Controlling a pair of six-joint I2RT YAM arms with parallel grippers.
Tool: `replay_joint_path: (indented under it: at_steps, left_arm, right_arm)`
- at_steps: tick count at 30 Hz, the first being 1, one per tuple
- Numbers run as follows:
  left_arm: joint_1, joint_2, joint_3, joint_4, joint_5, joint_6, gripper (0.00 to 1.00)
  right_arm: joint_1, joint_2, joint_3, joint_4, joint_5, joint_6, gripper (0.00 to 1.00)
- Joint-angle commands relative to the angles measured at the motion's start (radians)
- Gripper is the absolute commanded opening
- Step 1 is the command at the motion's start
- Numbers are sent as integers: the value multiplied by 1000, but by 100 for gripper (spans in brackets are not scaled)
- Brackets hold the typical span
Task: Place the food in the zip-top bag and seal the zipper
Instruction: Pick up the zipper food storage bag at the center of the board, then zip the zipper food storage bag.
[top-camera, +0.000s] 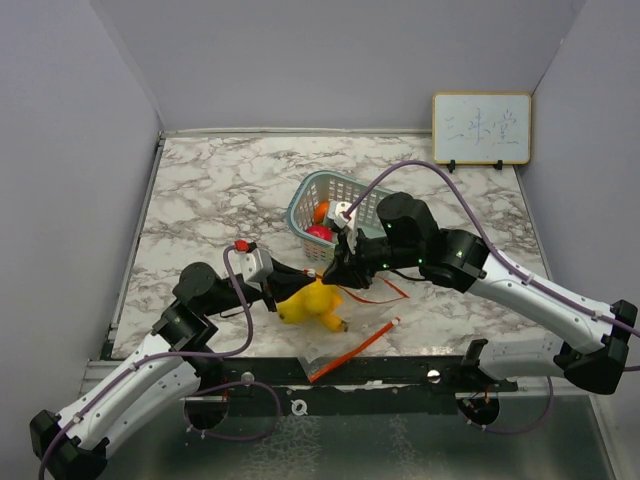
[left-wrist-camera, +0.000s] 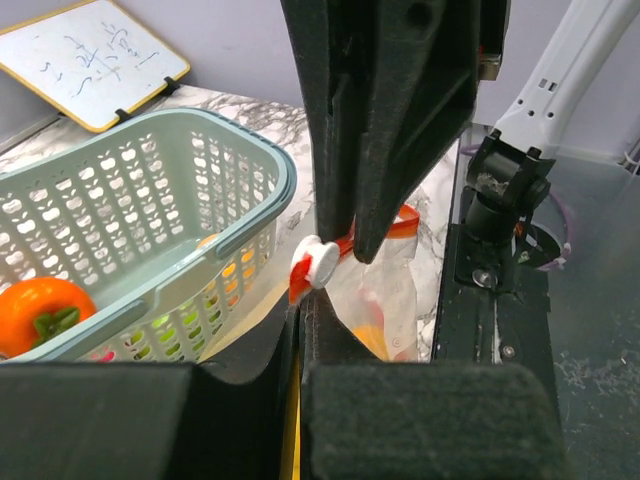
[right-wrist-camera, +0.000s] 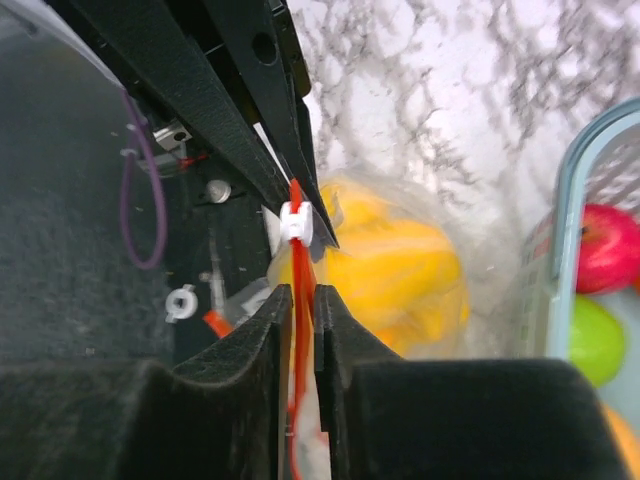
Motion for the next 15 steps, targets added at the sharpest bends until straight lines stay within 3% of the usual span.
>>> replay_joint_path:
  at_steps: [1, 4, 6, 15]
  left_arm:
    - [0, -2, 38, -64, -51, 12, 0]
    - [0, -5, 55, -101, -69, 11, 0]
    - [0, -12, 57, -101, -72, 9, 0]
    - [0, -23, 55, -91, -78, -8, 0]
  right_arm:
    - [5, -48, 10, 41, 63, -5, 26]
    - [6, -64, 14, 74, 49, -22, 42]
    - [6, -63, 17, 101, 20, -30, 47]
    - [6, 49, 58, 141, -43, -47, 54]
